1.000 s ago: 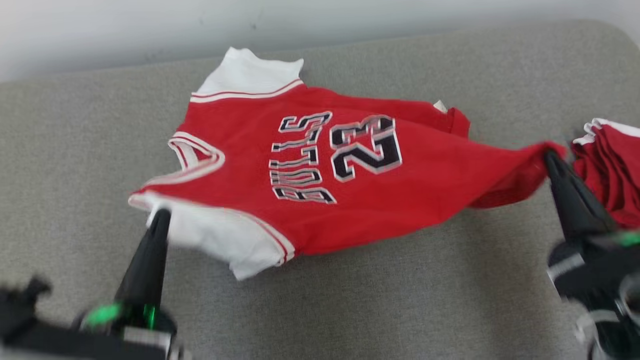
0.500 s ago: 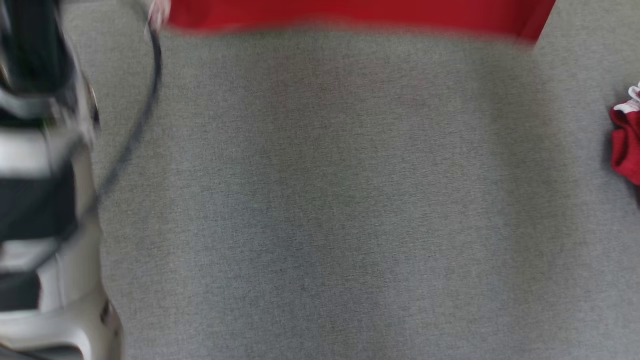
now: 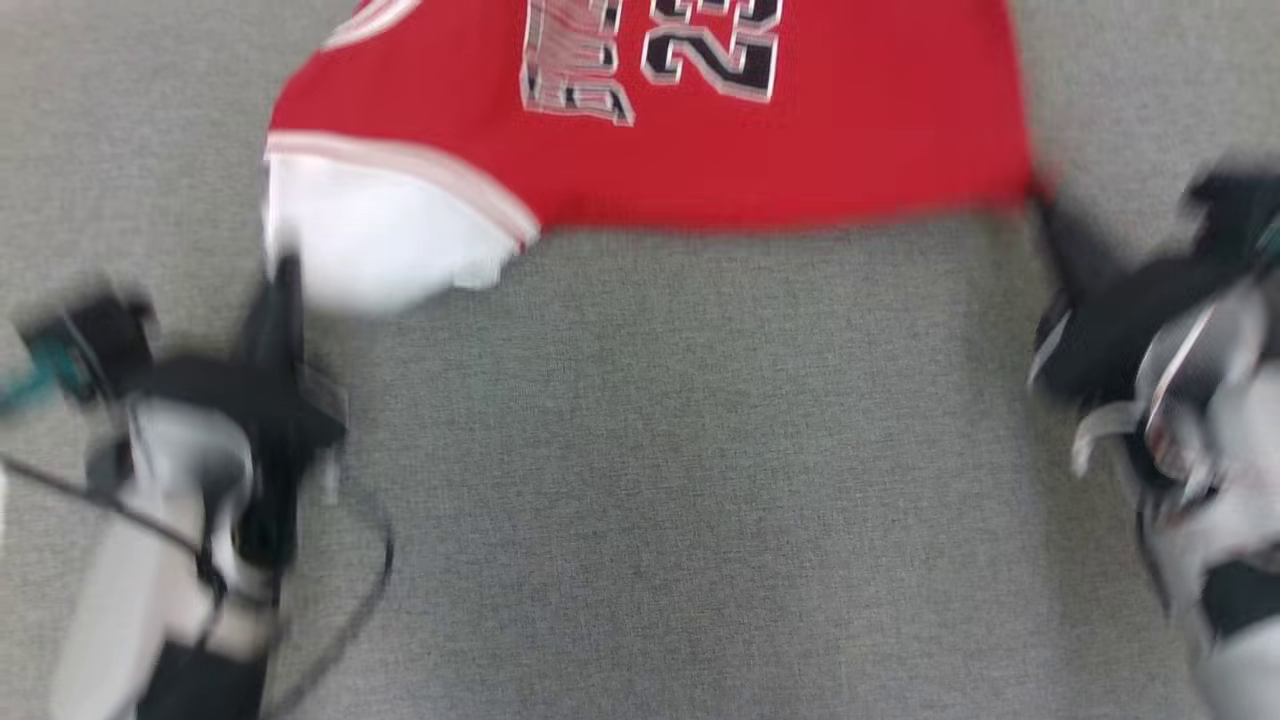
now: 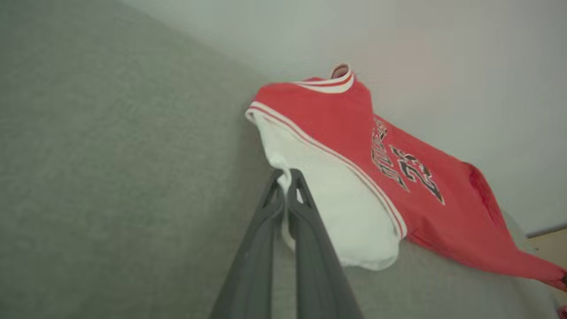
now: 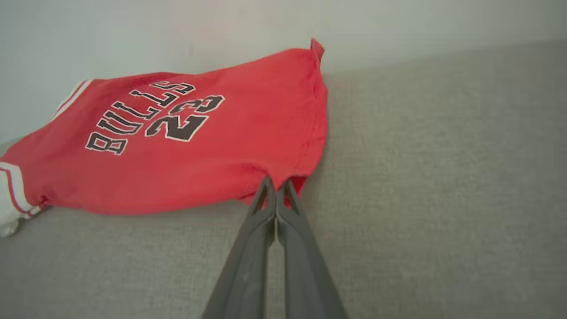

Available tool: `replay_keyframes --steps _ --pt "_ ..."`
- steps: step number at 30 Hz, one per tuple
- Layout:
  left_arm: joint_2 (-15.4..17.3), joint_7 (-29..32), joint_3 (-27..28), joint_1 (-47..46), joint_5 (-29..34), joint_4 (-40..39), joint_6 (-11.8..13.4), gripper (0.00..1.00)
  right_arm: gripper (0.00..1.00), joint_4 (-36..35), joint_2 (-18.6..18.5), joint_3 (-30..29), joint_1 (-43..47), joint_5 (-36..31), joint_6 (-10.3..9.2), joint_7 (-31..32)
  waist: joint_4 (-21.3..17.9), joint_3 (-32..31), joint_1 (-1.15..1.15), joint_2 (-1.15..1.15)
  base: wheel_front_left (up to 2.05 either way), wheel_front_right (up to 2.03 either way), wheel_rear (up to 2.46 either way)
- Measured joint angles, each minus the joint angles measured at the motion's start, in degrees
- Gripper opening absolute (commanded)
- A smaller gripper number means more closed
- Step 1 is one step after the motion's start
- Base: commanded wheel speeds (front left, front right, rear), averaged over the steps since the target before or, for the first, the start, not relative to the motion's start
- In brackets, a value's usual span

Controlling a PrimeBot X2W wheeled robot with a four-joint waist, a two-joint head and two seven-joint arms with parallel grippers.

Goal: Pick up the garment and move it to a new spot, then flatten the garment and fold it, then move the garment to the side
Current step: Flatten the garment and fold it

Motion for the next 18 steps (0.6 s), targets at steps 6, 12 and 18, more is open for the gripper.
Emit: replay_keyframes --steps 6,12,18 --pt "1.48 0.21 -0.34 8.39 0.02 2.59 -1.03 0.00 0.00 0.51 -0.44 0.21 8.45 -1.35 0.00 -1.02 -0.12 -2.27 -0.02 -0.02 0.00 0.00 0.00" --pt "0.64 0.66 0.00 12.14 -2.41 4.05 -1.98 0.00 0.00 0.12 -0.47 -1.36 13.45 -1.34 -0.86 -2.55 -0.31 -5.57 -0.02 -0.01 0.00 0.00 0.00" --pt "-1.13 0.63 1.09 19.15 -4.27 3.25 -2.34 0.00 0.00 -2.23 0.38 -2.00 21.81 -1.32 -2.68 -2.54 -0.39 -9.06 -0.02 -0.02 0.00 0.00 0.00"
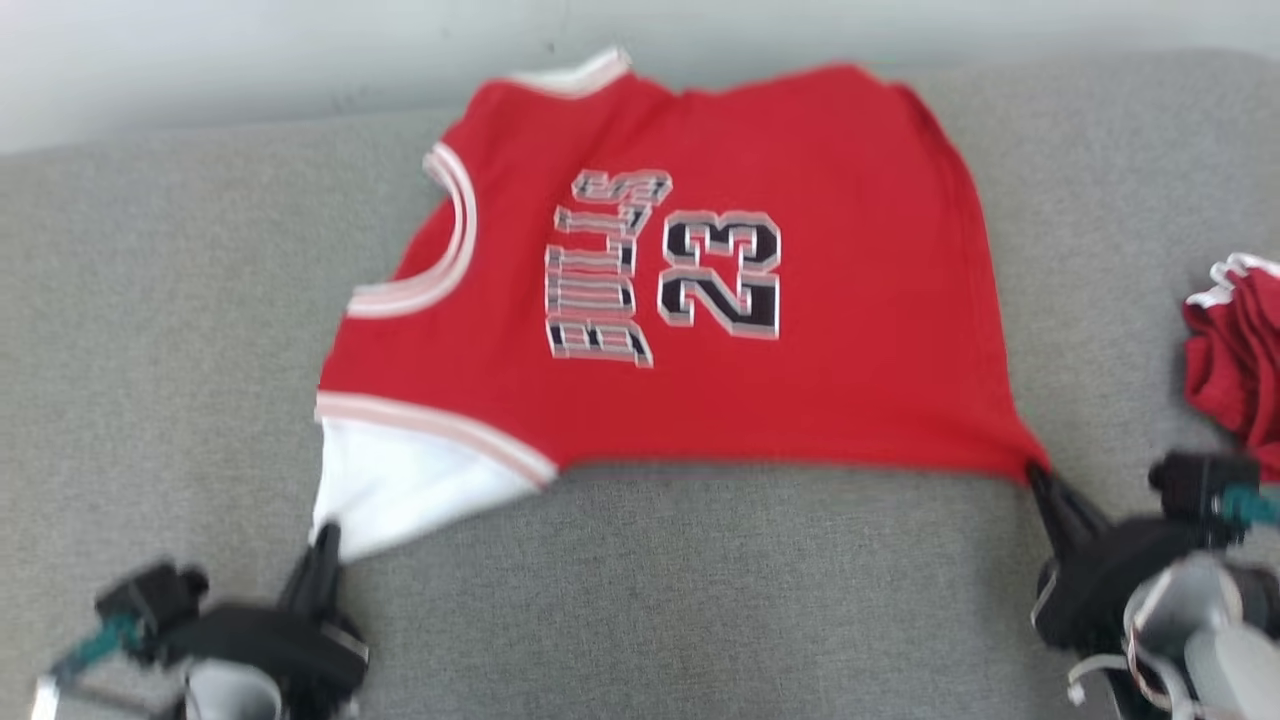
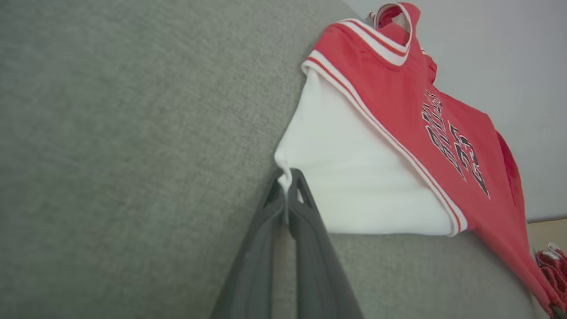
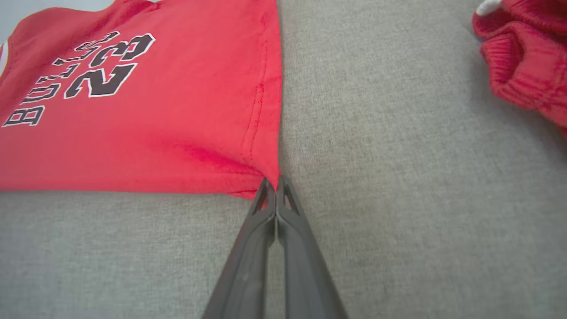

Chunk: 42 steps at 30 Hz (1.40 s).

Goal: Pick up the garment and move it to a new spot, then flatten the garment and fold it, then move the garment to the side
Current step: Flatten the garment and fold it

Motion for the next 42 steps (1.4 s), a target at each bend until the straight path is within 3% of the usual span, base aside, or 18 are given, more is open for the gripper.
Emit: replay_keyframes --steps 12,20,24,32,37,40,42 --pt "-2.63 -3.59 2.14 16.05 -3.31 -6.27 2.14 0.00 0.00 -7.92 2.19 -3.09 15.27 0.74 -5.05 0.59 0.91 -5.36 0.00 0.00 0.00 0.00 0.00" --pt "-2.70 -3.58 1.70 20.75 -5.05 -10.29 3.03 0.00 0.00 -15.10 3.20 -2.14 20.07 1.99 -5.23 3.12 1.60 -5.79 0.01 0.00 0.00 0.00 0.00" --pt "-1.92 -2.91 2.22 24.02 -4.90 -13.85 3.77 0.00 0.00 -20.24 1.87 -2.44 23.66 1.72 -5.79 5.65 1.44 -5.42 0.02 0.00 0.00 0.00 0.00" --pt "-0.99 -1.05 1.66 25.61 -4.49 -16.97 4.54 0.00 0.00 -22.51 1.78 -2.88 24.96 1.59 -6.98 9.17 0.88 -3.28 0.02 0.01 0.00 0.00 0.00" --pt "-1.56 0.89 1.15 24.40 -6.55 -20.19 4.47 0.00 0.00 -26.97 3.04 -2.60 23.02 4.52 -6.66 9.78 0.89 -1.64 0.02 0.01 0.00 0.00 0.00" --pt "-2.01 3.27 -0.40 21.75 -7.97 -23.05 4.38 0.00 0.00 -29.61 2.49 -0.56 20.63 5.99 -4.68 12.26 1.06 -0.39 0.02 0.01 0.00 0.00 0.00" --pt "-1.80 5.31 -1.78 17.40 -7.21 -24.14 4.43 0.00 0.00 -29.31 0.12 1.90 16.23 6.03 -2.75 15.64 1.17 0.70 0.02 0.01 0.00 0.00 0.00"
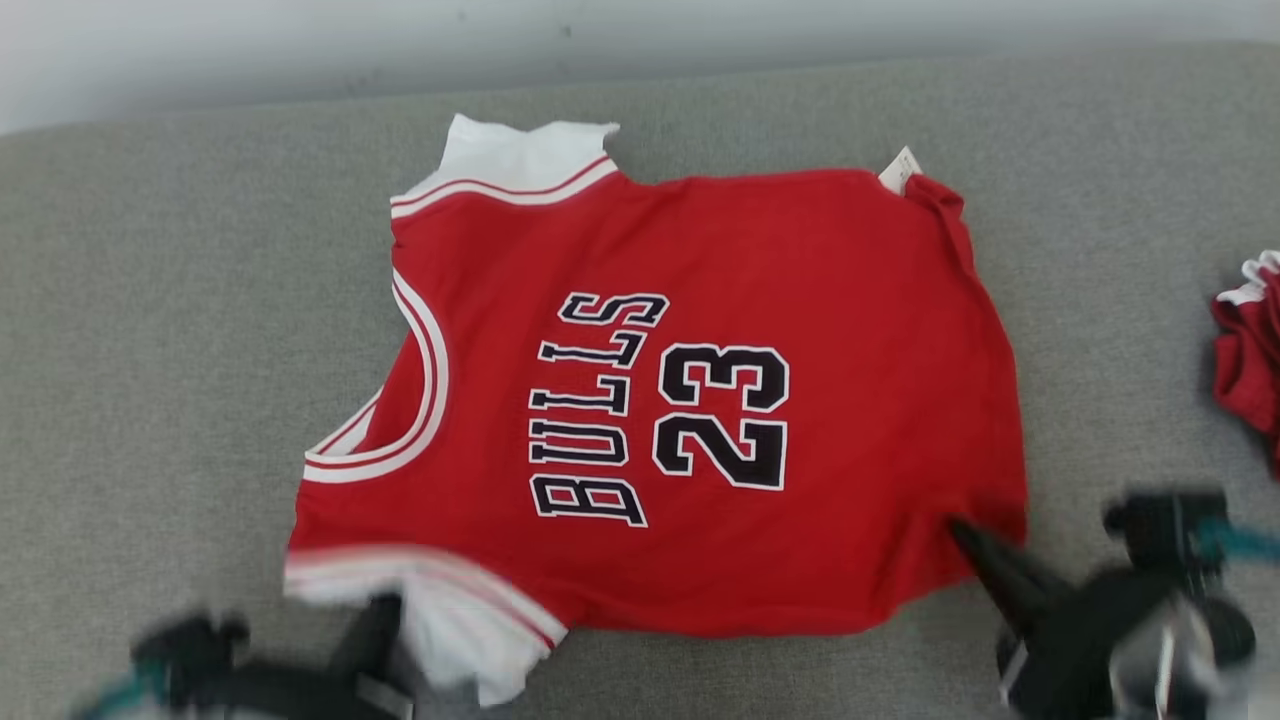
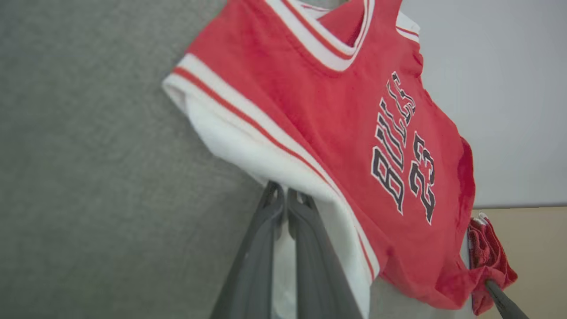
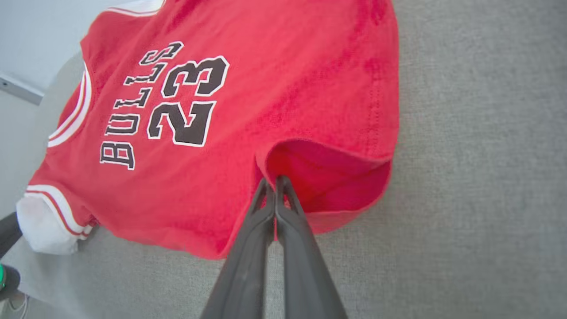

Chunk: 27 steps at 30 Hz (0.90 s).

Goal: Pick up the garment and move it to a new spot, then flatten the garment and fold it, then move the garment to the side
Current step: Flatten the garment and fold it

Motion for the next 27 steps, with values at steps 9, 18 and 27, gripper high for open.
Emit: replay_keyframes --steps 9,18,27 --pt "0.76 -0.15 6.59 -44.69 15.14 -6.30 2.07 0.00 0.00 3.93 -1.66 -7.84 -44.90 -2.83 -1.71 0.76 -0.04 6.41 0.02 0.01 0.00 0.00 0.00" --pt "0.01 -13.72 7.68 -64.13 22.85 10.18 2.05 0.00 0.00 24.02 -2.89 -4.15 -64.79 -6.53 0.93 -9.42 0.28 9.87 -0.01 0.00 0.00 0.00 0.00" --pt "-0.62 -13.18 1.66 -36.60 20.93 28.80 -0.89 0.00 0.00 37.95 -1.48 -2.75 -43.04 -6.62 2.16 -11.01 0.07 10.98 -0.01 0.00 0.00 0.00 0.00"
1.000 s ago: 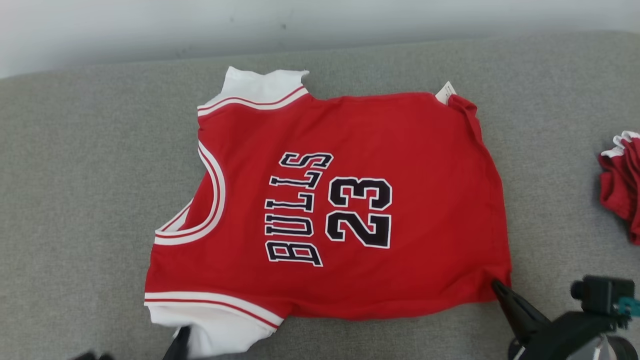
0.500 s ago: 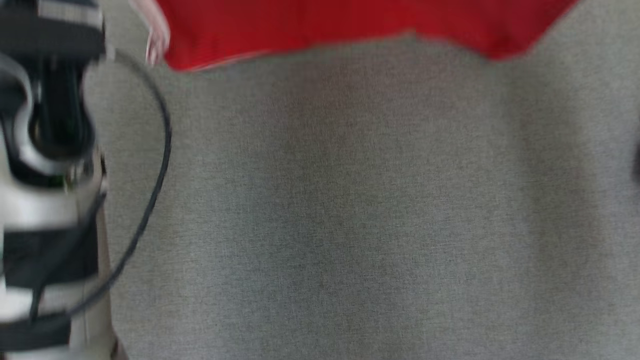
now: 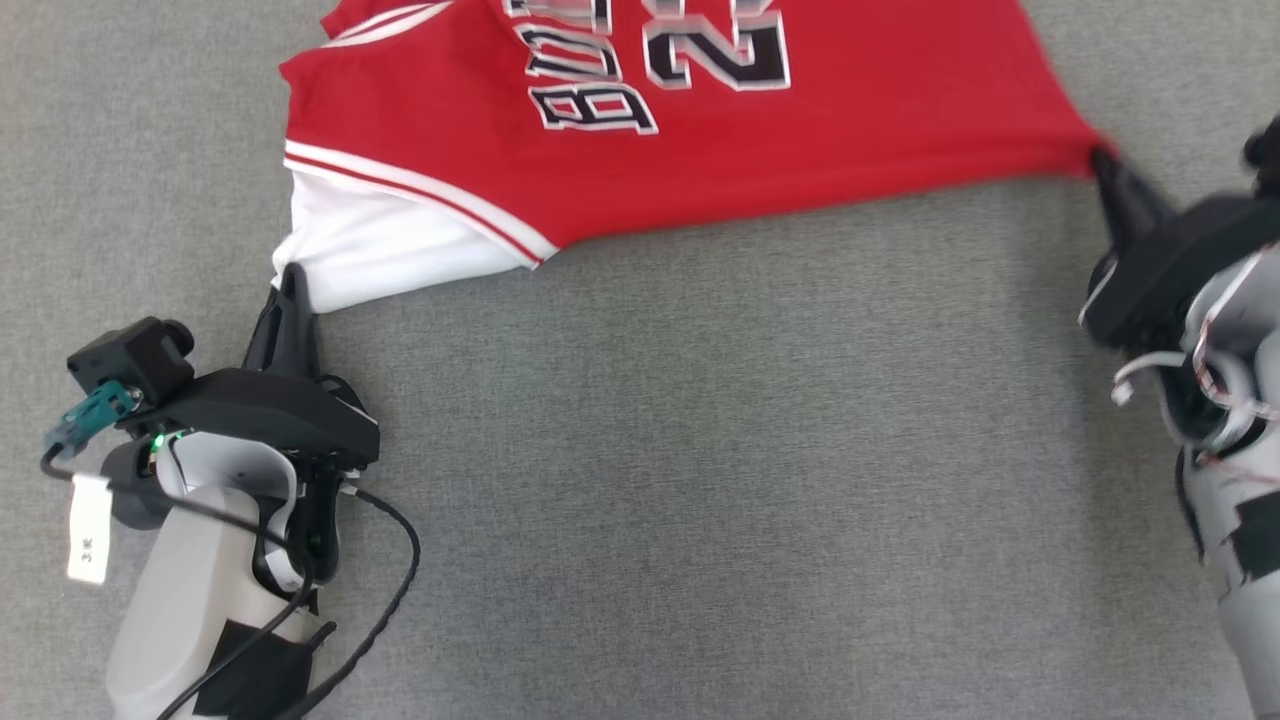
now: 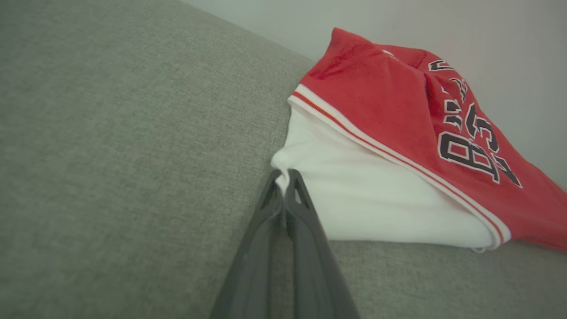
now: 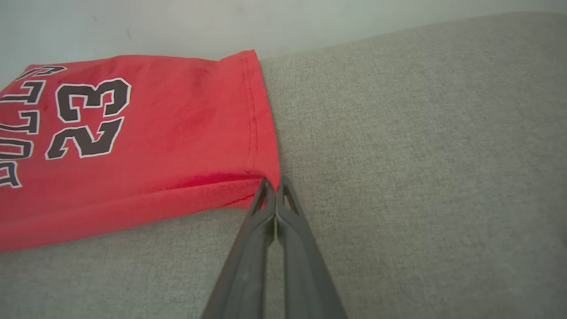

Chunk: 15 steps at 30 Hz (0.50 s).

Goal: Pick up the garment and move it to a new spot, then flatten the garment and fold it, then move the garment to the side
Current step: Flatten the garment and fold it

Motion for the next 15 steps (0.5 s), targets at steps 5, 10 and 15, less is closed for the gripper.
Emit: replay_keyframes --steps 5,10,15 --pt "-0.10 -0.94 0.02 -0.34 -0.27 2.87 -1.15 0.00 0.00 3.46 0.11 -0.18 2.01 0.09 0.32 -0.89 -0.21 -0.84 0.00 0.00 0.00 0.00 0.00" --pt "-0.13 -1.77 0.09 0.85 -1.41 5.13 -3.28 0.00 0.00 5.41 0.01 -0.16 4.23 0.65 2.09 -1.63 -0.27 -2.97 0.00 0.00 0.00 0.00 0.00" --pt "-0.11 -2.21 0.29 7.36 -2.42 5.44 -4.72 0.00 0.00 5.37 0.81 0.82 11.95 1.35 3.19 -1.63 -0.12 -6.19 0.00 -0.01 0.00 0.00 0.00"
